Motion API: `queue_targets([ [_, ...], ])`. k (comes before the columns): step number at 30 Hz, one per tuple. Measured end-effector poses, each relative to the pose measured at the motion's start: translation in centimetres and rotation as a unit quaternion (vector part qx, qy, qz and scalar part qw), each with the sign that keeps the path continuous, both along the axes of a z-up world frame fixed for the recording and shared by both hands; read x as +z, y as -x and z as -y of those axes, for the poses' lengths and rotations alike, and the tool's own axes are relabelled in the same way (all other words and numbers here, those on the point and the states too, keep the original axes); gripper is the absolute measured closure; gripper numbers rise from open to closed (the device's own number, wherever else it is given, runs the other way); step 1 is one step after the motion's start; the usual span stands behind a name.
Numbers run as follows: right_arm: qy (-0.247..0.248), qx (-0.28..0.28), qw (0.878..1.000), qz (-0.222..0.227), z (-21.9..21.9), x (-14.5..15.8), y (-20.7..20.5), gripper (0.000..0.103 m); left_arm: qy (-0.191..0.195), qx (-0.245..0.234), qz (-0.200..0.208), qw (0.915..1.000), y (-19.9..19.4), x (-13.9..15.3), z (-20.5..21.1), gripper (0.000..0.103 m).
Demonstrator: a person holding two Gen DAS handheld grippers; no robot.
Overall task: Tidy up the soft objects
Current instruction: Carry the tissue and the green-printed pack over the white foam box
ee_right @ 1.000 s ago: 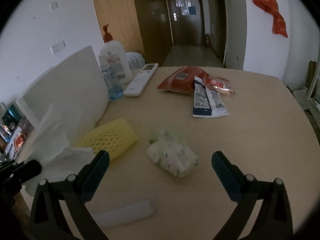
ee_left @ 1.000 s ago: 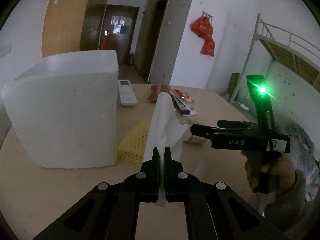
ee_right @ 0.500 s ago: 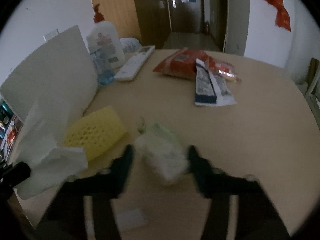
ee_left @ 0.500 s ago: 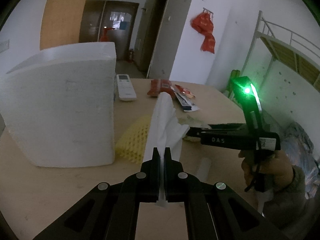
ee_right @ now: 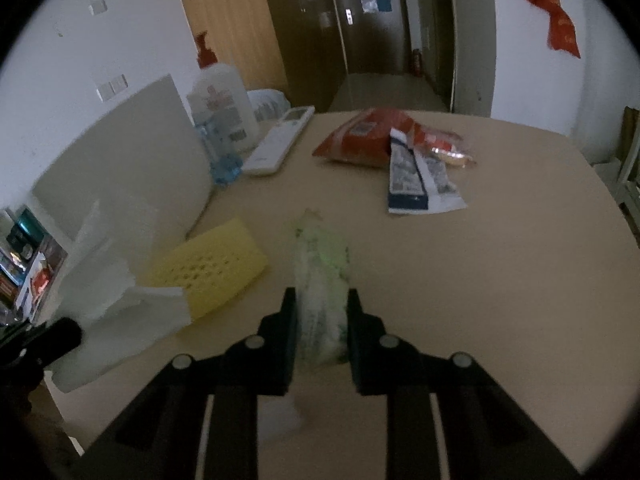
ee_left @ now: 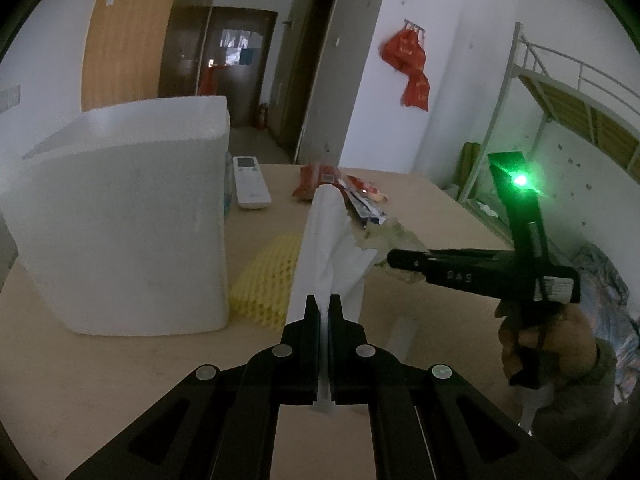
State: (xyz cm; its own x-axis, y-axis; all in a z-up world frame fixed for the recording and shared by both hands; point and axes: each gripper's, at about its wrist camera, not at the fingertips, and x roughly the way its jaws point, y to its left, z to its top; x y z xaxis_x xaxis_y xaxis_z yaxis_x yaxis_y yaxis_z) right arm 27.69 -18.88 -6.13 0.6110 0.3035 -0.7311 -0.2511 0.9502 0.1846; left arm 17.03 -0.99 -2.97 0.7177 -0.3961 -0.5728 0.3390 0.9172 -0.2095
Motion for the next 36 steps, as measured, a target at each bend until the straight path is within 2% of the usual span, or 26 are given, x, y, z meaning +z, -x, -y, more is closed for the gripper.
queue_targets([
  [15, -0.018, -0.007, 0.997, 0.078, 1.2, 5.2, 6.1, 0.077, -0.012, 0.017, 0.046, 0.9987, 3.2, 2.7, 0.4, 0.100],
  [21, -0.030, -0.006, 0.993, 0.116, 1.6, 6.9, 9.3, 0.077, -0.013, 0.036, 0.043, 0.9984, 4.0, 2.6, -0.2, 0.100],
  [29, -0.034, -0.008, 0.990, 0.135, 1.9, 7.0, 12.7, 0.077, -0.015, 0.045, 0.046, 0.9978, 5.4, 2.9, -0.3, 0.100],
  [36, -0.037, 0.002, 0.989, 0.144, 1.3, 7.4, 13.9, 0.077, -0.013, 0.050, 0.061, 0.9968, 6.5, 3.5, -0.7, 0.100],
])
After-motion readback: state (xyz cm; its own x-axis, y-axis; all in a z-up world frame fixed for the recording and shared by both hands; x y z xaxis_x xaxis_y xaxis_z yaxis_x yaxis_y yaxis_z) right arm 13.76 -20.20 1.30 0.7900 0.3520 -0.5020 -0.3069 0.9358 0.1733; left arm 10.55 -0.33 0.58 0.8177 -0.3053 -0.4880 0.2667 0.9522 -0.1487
